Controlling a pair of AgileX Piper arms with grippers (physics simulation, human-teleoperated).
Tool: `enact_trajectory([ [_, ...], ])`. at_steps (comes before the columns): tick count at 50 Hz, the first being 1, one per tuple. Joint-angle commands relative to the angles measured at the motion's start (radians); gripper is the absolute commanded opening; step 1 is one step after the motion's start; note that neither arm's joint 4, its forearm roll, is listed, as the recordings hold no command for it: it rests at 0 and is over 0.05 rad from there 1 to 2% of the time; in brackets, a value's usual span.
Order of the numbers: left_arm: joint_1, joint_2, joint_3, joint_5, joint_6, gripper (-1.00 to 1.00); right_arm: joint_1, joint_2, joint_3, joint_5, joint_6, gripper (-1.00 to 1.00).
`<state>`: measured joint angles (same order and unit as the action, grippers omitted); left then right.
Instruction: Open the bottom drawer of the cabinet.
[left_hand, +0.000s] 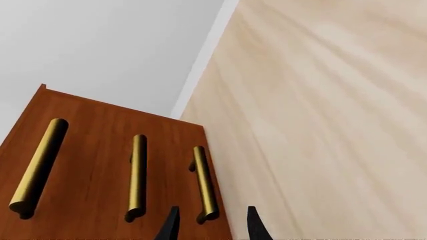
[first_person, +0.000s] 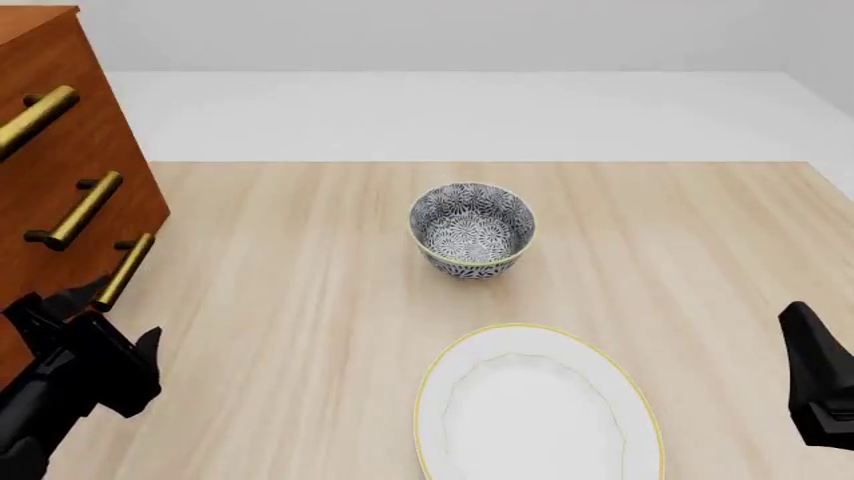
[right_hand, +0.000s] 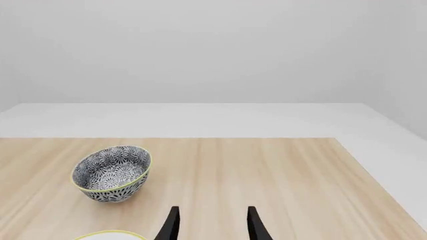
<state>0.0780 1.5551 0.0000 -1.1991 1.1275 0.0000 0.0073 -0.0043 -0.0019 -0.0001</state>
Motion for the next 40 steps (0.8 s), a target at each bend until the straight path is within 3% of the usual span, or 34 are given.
enact_trajectory([
  [1,0.01,0.014,0.0,-0.016,0.022,1.0,0.0,0.0,0.0,0.0,0.0,1.0],
  [20,0.015,0.029,-0.001,-0.02,0.07,1.0,0.0,0.0,0.0,0.0,0.0,1.0],
  [40,0.056,0.043,-0.007,-0.021,0.06,1.0,0.0,0.0,0.0,0.0,0.0,1.0],
])
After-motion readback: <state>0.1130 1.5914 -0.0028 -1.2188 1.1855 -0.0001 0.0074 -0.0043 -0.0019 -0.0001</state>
